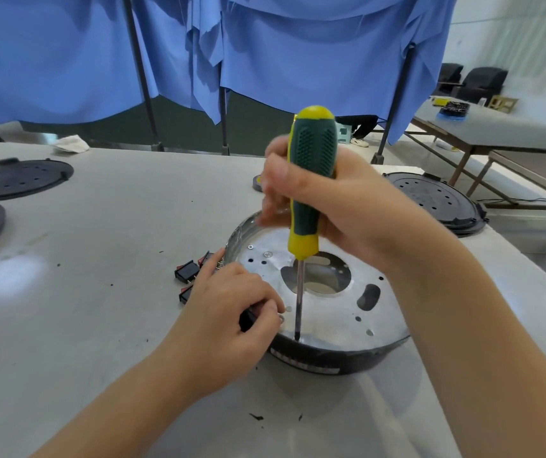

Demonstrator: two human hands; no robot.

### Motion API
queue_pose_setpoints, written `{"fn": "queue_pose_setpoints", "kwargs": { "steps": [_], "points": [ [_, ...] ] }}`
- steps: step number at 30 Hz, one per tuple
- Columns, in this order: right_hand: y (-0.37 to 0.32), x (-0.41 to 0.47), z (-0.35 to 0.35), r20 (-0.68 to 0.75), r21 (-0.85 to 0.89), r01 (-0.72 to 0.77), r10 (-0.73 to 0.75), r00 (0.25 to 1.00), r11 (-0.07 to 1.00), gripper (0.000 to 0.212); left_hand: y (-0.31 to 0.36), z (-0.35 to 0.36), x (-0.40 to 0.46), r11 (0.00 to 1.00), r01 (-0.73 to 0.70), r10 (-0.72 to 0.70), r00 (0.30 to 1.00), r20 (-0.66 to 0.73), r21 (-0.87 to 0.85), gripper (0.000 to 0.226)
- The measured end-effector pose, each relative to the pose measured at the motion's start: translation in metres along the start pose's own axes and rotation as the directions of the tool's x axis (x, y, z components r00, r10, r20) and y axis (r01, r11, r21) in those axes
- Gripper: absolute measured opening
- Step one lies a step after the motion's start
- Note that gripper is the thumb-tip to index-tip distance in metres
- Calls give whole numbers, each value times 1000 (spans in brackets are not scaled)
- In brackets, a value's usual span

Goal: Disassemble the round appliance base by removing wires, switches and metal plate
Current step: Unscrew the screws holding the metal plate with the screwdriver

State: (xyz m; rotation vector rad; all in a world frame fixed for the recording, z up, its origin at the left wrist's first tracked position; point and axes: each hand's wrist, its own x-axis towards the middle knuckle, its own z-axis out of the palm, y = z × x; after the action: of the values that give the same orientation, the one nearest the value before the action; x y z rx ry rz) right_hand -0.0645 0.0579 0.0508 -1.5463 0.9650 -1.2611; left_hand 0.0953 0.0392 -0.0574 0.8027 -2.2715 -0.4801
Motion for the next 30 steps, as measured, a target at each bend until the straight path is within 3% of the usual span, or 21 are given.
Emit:
{"fn": "queue_pose_setpoints", "kwargs": {
  "steps": [3,5,7,9,14,17,18,20,22,24,27,30],
  "points": [
    [-11,-2,-4,-222,-33,55,-61,973,998,46,0,1,-1,1000,-2,1,1000,-11,-3,31],
    [-12,-5,-2,-298,-200,85,-143,944,976,41,0,1,-1,1000,2,-2,1000,-15,-11,30],
    [-10,-7,0,-327,-450,65,-232,916,891,35,0,1,-1,1000,11,-11,1000,-16,-20,28],
    [-7,-7,-4,-330,-585,32,-275,903,810,34,0,2,-2,999,20,-20,1000,-15,-26,28],
    [-10,-9,-11,-321,-568,69,-299,899,820,35,5,2,2,999,2,-4,999,-49,-37,27],
    [-10,-10,-11,-338,-506,101,-305,890,856,34,13,-5,9,985,17,-28,998,-59,-172,23],
    [-10,-9,-11,-345,-487,109,-306,887,866,32,15,-10,13,964,58,-65,998,-19,-258,21],
    [-10,-9,-11,-352,-458,123,-307,884,880,30,18,-24,23,896,200,-129,971,200,-396,19],
    [-11,-10,-10,-347,-440,138,-310,885,887,28,15,-36,37,851,317,-89,873,480,-418,20],
    [-13,-12,-11,-327,-446,145,-311,892,883,29,12,-45,52,847,369,-36,759,650,-383,20],
    [-15,-14,-13,-299,-449,157,-314,901,880,31,9,-48,72,842,385,44,648,760,-377,22],
    [-16,-16,-15,-276,-442,177,-321,906,879,31,6,-43,81,815,390,120,610,783,-429,24]
  ]
}}
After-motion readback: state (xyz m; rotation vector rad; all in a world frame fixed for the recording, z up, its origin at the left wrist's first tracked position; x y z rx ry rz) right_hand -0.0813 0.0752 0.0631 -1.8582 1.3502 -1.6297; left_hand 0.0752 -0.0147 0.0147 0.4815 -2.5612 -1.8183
